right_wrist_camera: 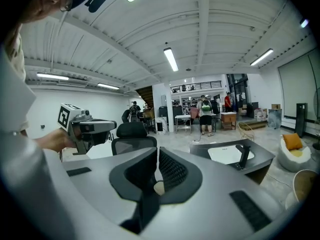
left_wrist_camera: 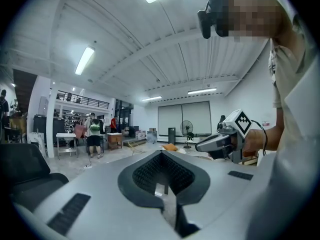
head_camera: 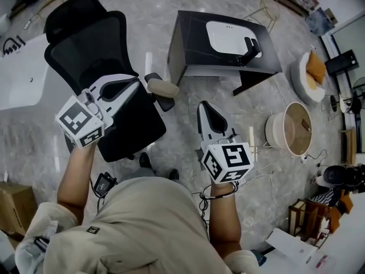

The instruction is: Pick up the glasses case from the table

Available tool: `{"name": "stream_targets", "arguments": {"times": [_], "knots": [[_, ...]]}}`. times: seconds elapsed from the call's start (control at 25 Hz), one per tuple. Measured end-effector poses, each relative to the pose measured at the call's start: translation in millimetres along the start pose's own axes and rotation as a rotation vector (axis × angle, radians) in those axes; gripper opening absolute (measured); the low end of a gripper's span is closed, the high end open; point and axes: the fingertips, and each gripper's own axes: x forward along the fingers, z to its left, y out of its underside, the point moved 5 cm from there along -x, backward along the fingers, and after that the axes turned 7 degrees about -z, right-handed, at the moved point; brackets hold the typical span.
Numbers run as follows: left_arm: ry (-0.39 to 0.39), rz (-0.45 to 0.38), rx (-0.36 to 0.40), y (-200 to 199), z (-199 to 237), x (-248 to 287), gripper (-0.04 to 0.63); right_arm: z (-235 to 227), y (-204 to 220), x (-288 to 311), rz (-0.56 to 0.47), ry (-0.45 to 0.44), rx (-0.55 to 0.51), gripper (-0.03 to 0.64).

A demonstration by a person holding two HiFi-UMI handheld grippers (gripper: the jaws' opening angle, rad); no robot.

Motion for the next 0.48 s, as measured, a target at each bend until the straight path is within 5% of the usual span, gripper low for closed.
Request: {"name": "stream_targets", "arguments": {"times": [0.48], "knots": [[0.046,-0.013,-0.025,12.5,39.2,12.6,0.015,-5.2,-0.4,32.8,0.015,0.049,-0.014,0.028]]}}
